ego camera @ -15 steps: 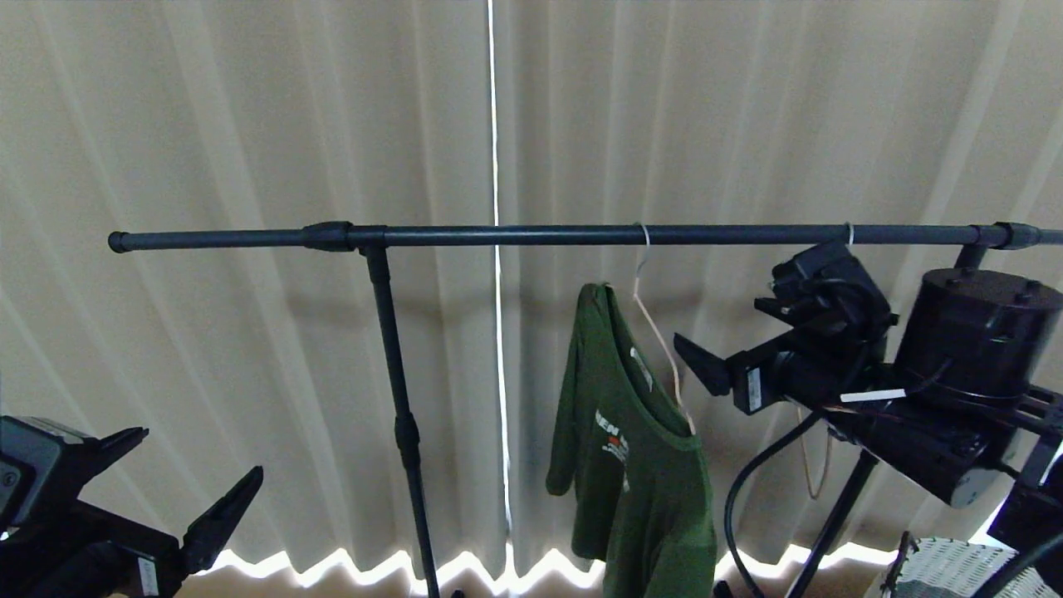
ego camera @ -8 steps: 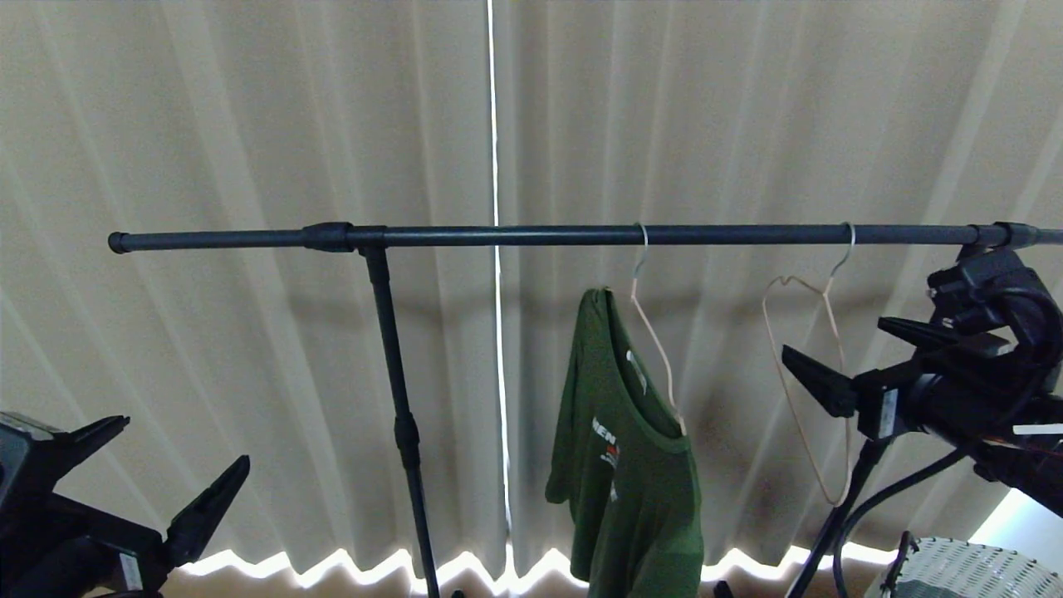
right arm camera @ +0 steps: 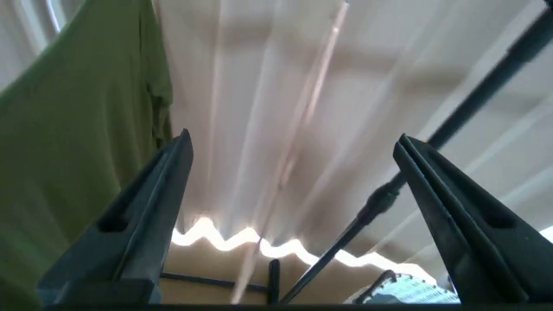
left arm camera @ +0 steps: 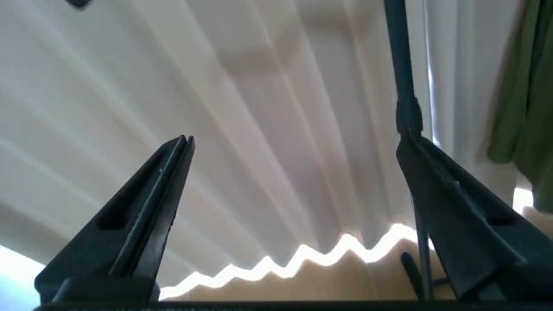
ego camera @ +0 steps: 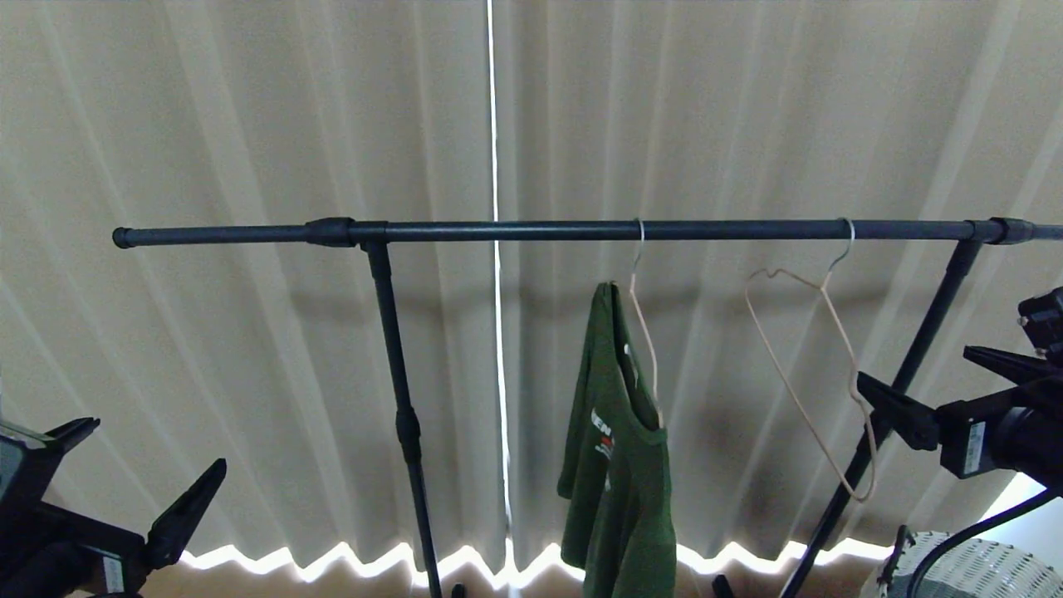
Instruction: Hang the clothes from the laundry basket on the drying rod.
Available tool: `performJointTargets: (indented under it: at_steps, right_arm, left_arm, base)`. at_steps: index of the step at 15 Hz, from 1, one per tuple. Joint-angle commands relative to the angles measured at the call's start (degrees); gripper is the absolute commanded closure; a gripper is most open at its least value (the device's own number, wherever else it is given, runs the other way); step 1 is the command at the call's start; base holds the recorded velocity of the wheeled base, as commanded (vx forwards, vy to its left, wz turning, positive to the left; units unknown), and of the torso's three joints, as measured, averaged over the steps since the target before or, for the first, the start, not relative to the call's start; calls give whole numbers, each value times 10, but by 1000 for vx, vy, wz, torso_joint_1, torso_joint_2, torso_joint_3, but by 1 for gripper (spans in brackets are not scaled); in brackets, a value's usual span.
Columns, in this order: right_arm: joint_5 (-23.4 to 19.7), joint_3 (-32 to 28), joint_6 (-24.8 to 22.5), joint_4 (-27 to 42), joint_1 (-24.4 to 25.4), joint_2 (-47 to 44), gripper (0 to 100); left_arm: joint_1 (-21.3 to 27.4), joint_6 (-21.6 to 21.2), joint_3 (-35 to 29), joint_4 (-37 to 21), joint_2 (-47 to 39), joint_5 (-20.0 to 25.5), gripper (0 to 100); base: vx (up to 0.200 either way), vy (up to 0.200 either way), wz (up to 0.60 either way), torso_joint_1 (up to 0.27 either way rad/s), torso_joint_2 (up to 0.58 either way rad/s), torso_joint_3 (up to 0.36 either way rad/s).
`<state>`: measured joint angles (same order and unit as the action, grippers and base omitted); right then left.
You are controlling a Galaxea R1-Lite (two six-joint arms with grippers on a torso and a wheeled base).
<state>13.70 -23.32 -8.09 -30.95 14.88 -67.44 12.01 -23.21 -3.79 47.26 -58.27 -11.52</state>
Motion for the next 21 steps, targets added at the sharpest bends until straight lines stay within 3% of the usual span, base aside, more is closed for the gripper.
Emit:
performJointTargets:
  at_steps: [1, 12, 21]
  right_arm:
    - [0, 8, -13, -1, -10, 18, 0]
    - [1, 27, -39, -3, -21, 16, 0]
    - [2, 54, -80, -5, -35, 21, 0]
  left_arm:
    - [1, 3, 0, 1, -2, 0, 0]
    - [3, 3, 0, 2, 4, 2, 0]
    - [17, 8, 0, 2, -4, 2, 0]
  base:
    - [-200, 0, 0, 2, 7, -2]
    - [-200, 0, 0, 0, 1, 3]
    - [0, 0, 0, 0, 0, 0]
